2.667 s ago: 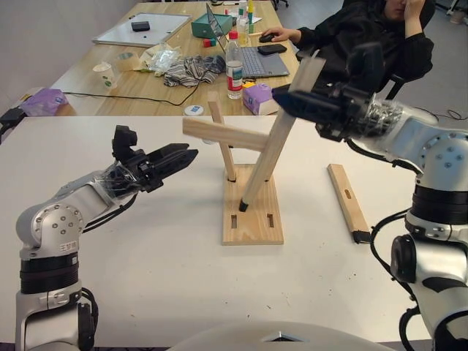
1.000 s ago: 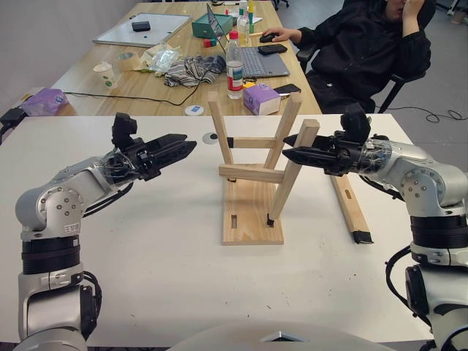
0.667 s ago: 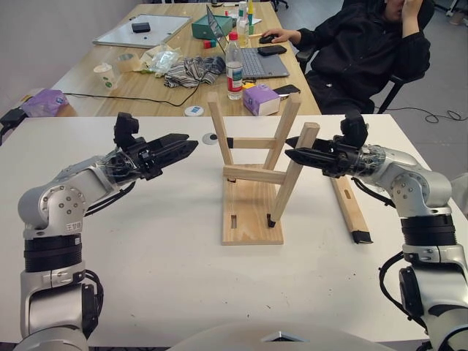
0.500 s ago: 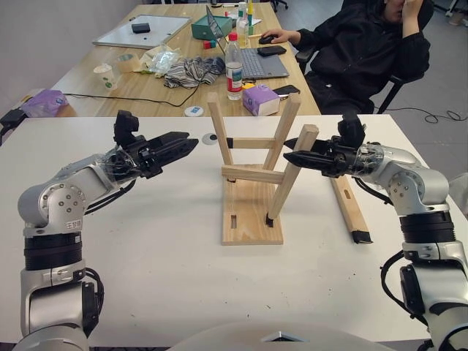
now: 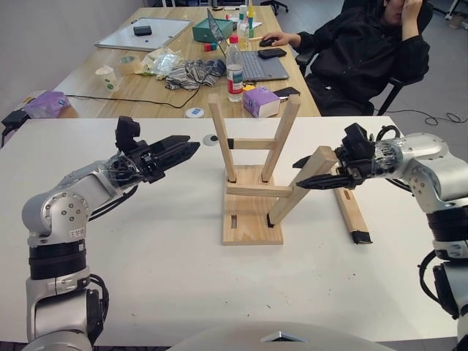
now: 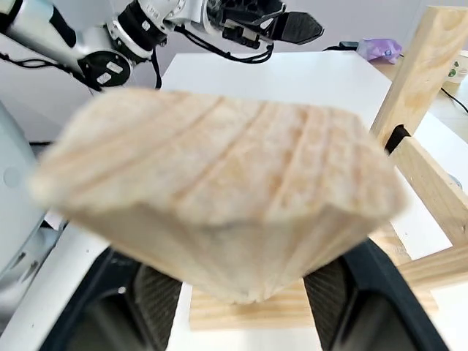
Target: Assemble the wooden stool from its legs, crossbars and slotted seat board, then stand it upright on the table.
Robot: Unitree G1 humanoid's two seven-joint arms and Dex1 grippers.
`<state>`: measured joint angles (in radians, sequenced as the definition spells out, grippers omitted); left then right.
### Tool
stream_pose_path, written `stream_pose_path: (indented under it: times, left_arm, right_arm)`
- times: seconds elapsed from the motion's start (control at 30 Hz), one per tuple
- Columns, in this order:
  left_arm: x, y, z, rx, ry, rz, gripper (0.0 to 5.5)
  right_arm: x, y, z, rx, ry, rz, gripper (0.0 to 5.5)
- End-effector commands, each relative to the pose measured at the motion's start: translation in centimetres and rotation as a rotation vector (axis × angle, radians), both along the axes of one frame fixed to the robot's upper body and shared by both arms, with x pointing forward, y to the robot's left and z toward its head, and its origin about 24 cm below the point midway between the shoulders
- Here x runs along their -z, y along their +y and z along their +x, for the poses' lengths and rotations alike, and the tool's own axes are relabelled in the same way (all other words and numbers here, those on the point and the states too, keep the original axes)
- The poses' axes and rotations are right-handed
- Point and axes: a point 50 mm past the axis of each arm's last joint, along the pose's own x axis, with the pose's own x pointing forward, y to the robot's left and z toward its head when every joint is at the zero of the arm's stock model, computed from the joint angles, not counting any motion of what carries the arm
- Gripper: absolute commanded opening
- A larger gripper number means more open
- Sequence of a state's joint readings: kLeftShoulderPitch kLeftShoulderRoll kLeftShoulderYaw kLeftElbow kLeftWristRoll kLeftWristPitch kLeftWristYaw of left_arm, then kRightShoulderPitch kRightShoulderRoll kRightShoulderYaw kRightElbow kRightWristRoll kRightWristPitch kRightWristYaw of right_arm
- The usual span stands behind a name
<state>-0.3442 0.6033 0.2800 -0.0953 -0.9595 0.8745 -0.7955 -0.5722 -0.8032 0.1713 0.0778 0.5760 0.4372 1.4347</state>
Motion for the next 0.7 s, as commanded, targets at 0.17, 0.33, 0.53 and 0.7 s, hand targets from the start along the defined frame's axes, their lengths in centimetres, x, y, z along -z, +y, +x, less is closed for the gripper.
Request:
stream_pose_path:
  times: [0.17,0.33,0.53,0.7]
  left_arm:
    - [1.4,-0.7,-0.7,-0.057,0.012,-0.028,3.23]
    - [3.2,-0.9,-0.5,-0.133,0.044,0.014,3.23]
    - [4.0,-0.9,-0.7,-0.184,0.050,0.019,3.23]
    - [4.2,-0.7,-0.4,-0.225,0.043,0.006,3.23]
  right_arm:
    - [6.5,0.6,-1.1,0.106,0.124,-0.380,2.07]
    - [7.8,0.2,-0.4,0.109,0.219,-0.500,2.07]
    - [8.8,0.8,-0.1,0.118,0.240,-0.486,2.44]
    - [5.7,0.9,1.9,0.193,0.156,-0.394,3.42]
